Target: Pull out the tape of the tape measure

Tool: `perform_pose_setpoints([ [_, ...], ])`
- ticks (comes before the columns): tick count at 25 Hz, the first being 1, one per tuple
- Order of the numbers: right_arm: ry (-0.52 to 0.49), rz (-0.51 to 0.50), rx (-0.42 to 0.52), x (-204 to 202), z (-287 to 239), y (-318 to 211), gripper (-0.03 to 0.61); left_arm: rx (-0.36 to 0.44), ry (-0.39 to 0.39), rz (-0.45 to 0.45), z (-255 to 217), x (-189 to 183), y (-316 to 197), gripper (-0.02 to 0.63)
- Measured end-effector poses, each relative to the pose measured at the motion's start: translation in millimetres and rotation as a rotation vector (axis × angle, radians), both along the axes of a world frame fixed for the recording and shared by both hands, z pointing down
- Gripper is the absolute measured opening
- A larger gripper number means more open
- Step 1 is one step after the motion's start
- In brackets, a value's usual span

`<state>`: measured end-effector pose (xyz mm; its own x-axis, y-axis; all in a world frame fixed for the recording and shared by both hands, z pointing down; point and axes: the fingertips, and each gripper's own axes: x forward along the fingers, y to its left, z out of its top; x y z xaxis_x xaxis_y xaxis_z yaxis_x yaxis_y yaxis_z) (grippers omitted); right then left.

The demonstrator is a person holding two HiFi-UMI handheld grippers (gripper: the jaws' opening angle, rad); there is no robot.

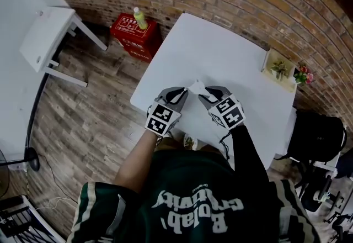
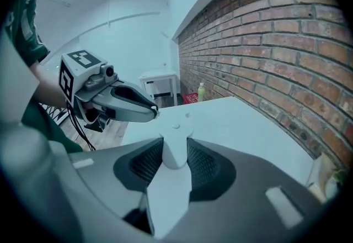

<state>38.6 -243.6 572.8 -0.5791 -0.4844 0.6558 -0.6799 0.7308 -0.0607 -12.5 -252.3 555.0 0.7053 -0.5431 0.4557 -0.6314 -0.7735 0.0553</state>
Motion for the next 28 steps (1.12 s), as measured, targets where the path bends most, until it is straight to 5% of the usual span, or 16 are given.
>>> perform_pose_setpoints([
  [12,-0.031,0.186,-0.084,21.3,1.2,-9.6,0.15,0.016,-0.111,-0.2,-2.3,-24.3,-17.8,0.038],
  [20,-0.086,0.238,-0.296,11.8,19.9,0.8,0.15,-0.217,-0.043,-0.284,23.1,-35.4,-13.2,0.038],
  [28,0.039,0.248,-0.323,10.3,36.1,3.2,0.15,-0.335,-0.112,-0.364,44.5,-48.6,-11.5,0.04],
])
